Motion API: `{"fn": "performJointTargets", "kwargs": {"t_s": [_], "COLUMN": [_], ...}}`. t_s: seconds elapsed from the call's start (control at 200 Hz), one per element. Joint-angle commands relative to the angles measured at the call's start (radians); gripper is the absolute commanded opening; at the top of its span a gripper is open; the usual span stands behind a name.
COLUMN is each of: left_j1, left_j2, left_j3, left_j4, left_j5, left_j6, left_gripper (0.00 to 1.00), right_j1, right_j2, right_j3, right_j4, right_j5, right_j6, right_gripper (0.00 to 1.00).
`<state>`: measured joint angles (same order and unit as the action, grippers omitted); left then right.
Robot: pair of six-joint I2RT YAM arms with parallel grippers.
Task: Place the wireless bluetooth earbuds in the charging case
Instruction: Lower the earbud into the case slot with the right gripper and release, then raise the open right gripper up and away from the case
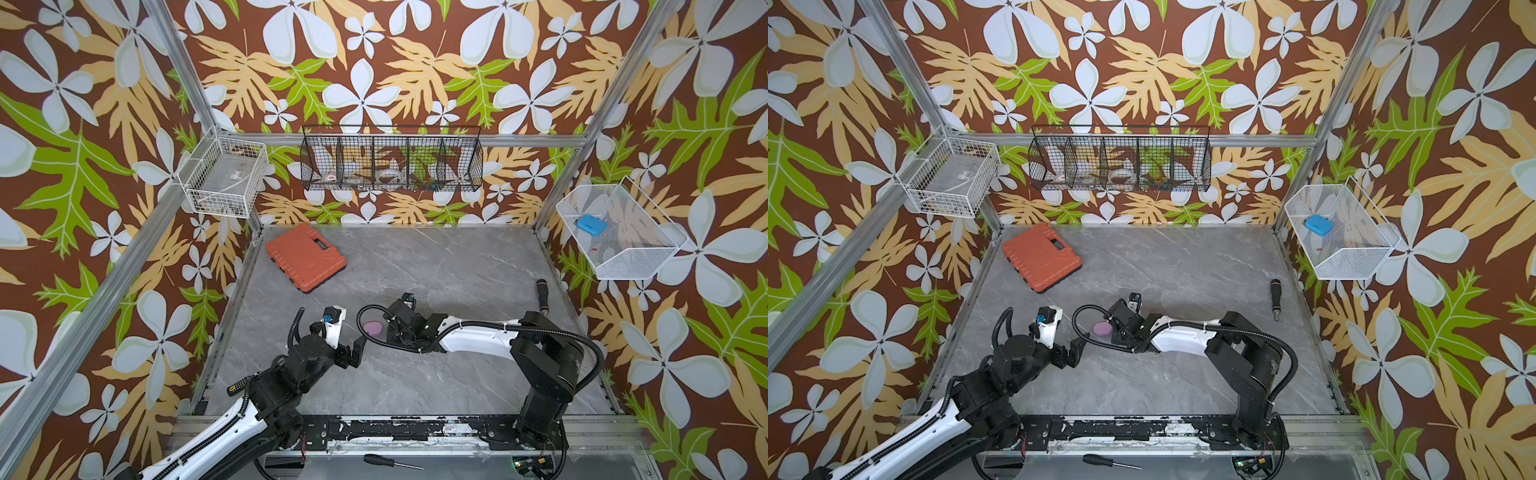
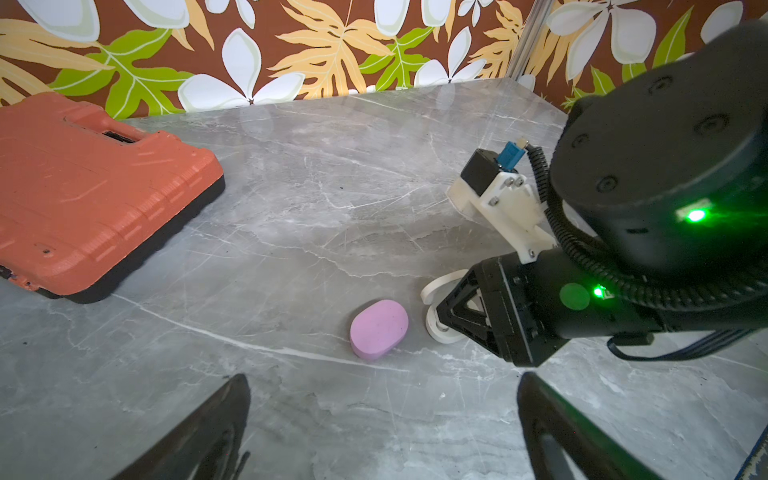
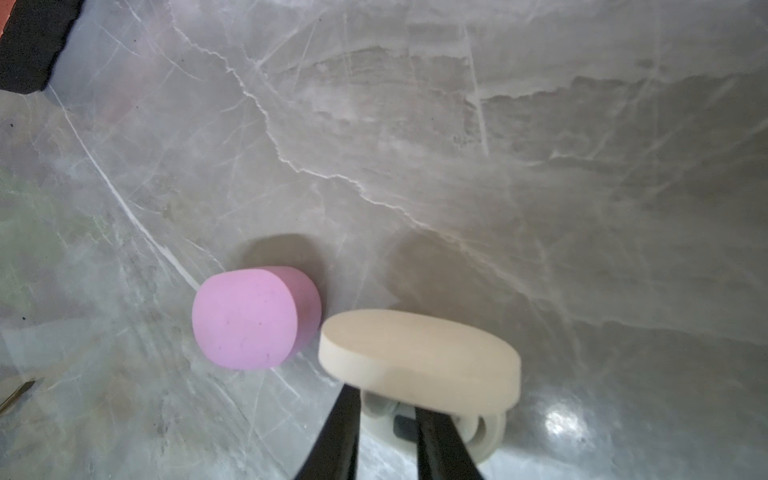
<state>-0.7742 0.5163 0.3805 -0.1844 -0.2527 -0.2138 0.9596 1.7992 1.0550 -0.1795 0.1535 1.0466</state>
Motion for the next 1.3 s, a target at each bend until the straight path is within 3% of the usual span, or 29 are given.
{"fn": "performJointTargets", "kwargs": {"t_s": [0.0,0.24,0.395,0.761,0.826,1.021,1.156,1.291], "left_j1": [0.002,0.003,0.003,0.003,0.003,0.003,0.003,0.002], "left_j2": [-0.002,-0.003,-0.006,-0.009,-0.012,-0.043,-0.057,-0.035], "left_j3": [0.001,0.001,0.000,0.000,-0.001,-0.012,0.005,0.074], "left_j4": [0.022,0.021,0.021,0.021,0.020,0.029,0.025,-0.041], "left_j5": [0.004,0.005,0.007,0.012,0.017,0.029,-0.028,-0.051], "left_j6": [0.005,0.004,0.004,0.007,0.006,0.005,-0.002,-0.102], "left_gripper": [1.00,1.00,1.00,1.00,1.00,1.00,1.00,1.00], "right_j1": [0.001,0.004,0.007,0.014,0.013,-0.009,-0.076,-0.135], "right_j2": [-0.010,-0.028,-0.081,-0.344,-0.389,-0.497,-0.547,-0.545], "right_j3": [-0.001,0.000,-0.006,-0.041,-0.047,-0.080,-0.140,-0.152], "right_j4": [-0.018,-0.026,-0.043,-0.137,-0.155,-0.153,-0.059,-0.025], "right_j5": [0.008,0.012,0.019,0.119,0.141,0.131,-0.023,-0.125], "right_j6": [0.012,0.008,0.000,-0.062,-0.083,-0.164,-0.241,-0.343], "right_gripper": [0.24,0.25,0.33,0.80,1.00,1.00,1.00,1.00]}}
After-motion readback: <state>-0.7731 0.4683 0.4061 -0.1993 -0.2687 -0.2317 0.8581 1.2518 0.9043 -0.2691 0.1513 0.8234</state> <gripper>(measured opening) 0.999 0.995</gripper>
